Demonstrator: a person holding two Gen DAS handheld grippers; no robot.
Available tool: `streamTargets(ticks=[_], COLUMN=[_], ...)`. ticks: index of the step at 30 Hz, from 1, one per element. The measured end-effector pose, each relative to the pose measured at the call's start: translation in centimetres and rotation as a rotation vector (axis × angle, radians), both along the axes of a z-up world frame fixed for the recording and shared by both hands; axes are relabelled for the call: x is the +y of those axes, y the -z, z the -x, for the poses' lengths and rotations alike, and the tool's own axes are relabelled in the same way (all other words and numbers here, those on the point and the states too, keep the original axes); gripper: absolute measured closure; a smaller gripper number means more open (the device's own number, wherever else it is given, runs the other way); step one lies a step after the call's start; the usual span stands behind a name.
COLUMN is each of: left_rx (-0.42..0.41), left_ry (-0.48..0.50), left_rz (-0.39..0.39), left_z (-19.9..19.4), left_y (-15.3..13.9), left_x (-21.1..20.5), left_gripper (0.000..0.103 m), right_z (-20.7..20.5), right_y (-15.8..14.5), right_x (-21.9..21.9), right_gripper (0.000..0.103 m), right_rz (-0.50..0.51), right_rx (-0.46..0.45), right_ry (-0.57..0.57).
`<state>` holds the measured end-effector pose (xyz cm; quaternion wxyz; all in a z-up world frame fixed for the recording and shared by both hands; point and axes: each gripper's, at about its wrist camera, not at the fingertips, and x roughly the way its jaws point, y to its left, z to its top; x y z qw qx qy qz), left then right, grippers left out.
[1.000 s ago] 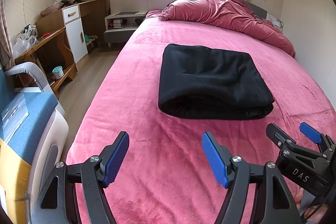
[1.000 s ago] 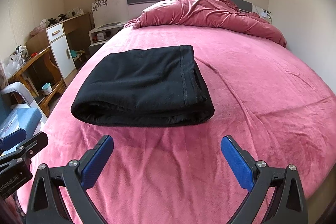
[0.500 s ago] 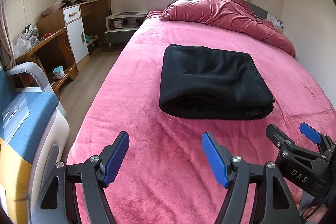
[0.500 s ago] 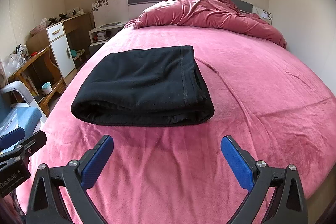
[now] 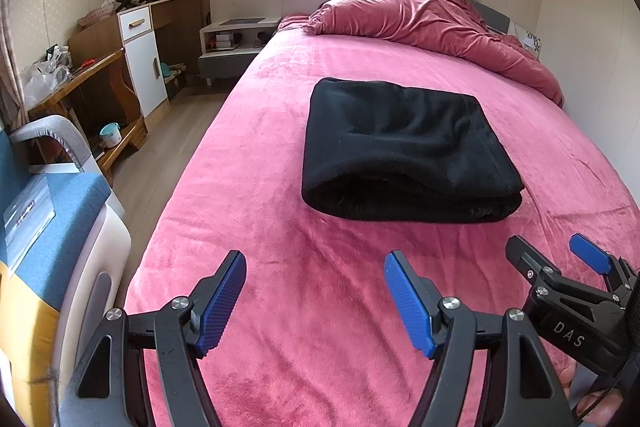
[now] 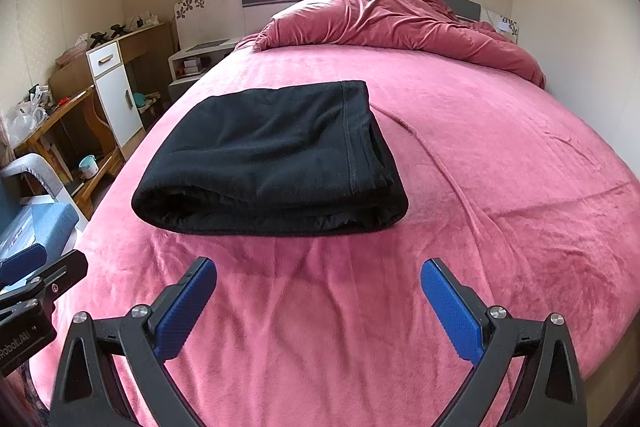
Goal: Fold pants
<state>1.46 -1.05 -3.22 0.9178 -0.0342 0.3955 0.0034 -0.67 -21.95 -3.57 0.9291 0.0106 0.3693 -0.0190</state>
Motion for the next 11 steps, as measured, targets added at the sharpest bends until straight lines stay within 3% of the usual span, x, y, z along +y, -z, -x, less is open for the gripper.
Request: streamTargets(ticks=[11], left_rx=[0.006], left_ry=[0.000], left_rz=[0.017], left_z=[-0.13], left_y=[0.80], left_x=[0.19], left_gripper=[0.030], right_z=[-0.27], right_y=[1.04], right_x=[-0.70], right_gripper=[0.000], right_rz=[-0.004], right_rx=[0.022], right_ry=[0.004])
